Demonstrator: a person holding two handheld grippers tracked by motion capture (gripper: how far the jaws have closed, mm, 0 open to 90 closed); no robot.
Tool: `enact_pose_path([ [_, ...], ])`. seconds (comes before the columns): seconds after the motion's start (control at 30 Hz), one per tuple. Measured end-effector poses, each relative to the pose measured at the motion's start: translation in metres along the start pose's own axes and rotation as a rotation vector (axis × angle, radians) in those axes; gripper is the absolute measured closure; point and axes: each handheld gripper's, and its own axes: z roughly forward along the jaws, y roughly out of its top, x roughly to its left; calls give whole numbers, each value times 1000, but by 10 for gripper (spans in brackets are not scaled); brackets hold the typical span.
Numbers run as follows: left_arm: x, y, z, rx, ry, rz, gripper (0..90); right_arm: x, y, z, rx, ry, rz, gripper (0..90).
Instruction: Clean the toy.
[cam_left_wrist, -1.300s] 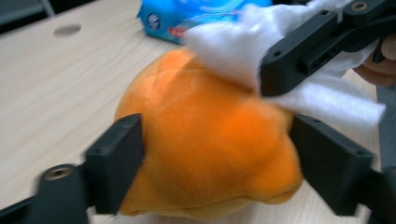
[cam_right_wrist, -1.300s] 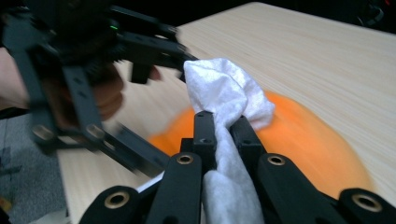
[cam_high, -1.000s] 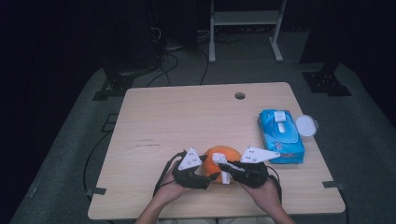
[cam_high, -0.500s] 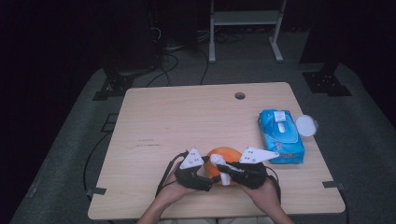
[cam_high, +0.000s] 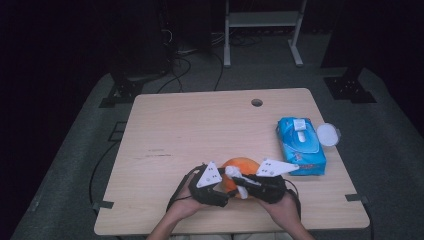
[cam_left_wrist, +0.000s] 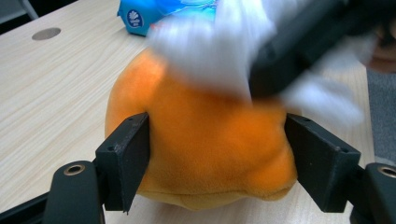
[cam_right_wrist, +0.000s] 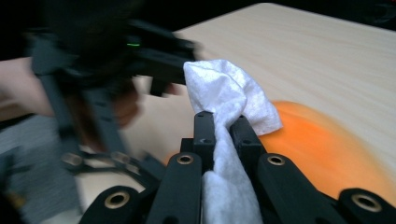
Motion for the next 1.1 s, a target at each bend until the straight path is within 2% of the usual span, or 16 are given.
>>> enact_pose_path([
  [0.07,1,-1,-1,-2,-6,0,256,3,2,4,16,-7,-32,826],
  [0.13,4,-3,-2,7,-16,-17,257,-4,2,-1,13,-31,-13,827],
  [0.17,6,-4,-3,4,-25,-35,249,-17,-2,-8,4,-59,25,827],
  [0.23,10,-4,-4,-12,-41,-79,232,-23,-4,-11,-4,-62,54,827],
  [0.33,15,-1,-5,-59,-65,-168,180,-24,-7,-13,-11,-48,83,826],
  [0.37,15,-1,-4,-51,-65,-178,180,-21,-7,-10,-12,-5,77,826],
  [0.43,13,-3,-3,-12,-44,-145,217,-13,-8,-4,9,0,45,826],
  [0.47,14,-5,-3,-10,-41,-151,232,-13,-8,-3,19,-2,40,826],
  [0.57,20,-11,-6,26,-33,-156,253,-26,-10,-11,19,-58,63,827],
  [0.63,22,-12,-8,8,-43,-176,251,-37,-15,-17,18,-79,101,827],
  [0.73,18,-4,-6,-35,-17,-156,174,-35,-18,-16,11,-63,105,827],
  [0.8,15,-3,-2,-14,-8,-136,160,-24,-15,-10,1,1,79,826],
  [0.87,16,-6,-2,0,-11,-126,189,-14,-13,-4,22,11,29,826],
  [0.93,19,-8,-3,2,-14,-130,227,-16,-14,-4,24,10,32,826],
  [1.03,24,-12,-4,10,-11,-147,259,-31,-18,-10,24,-26,85,827],
  [1.1,26,-13,-5,11,-20,-158,264,-40,-23,-13,43,-89,81,827],
])
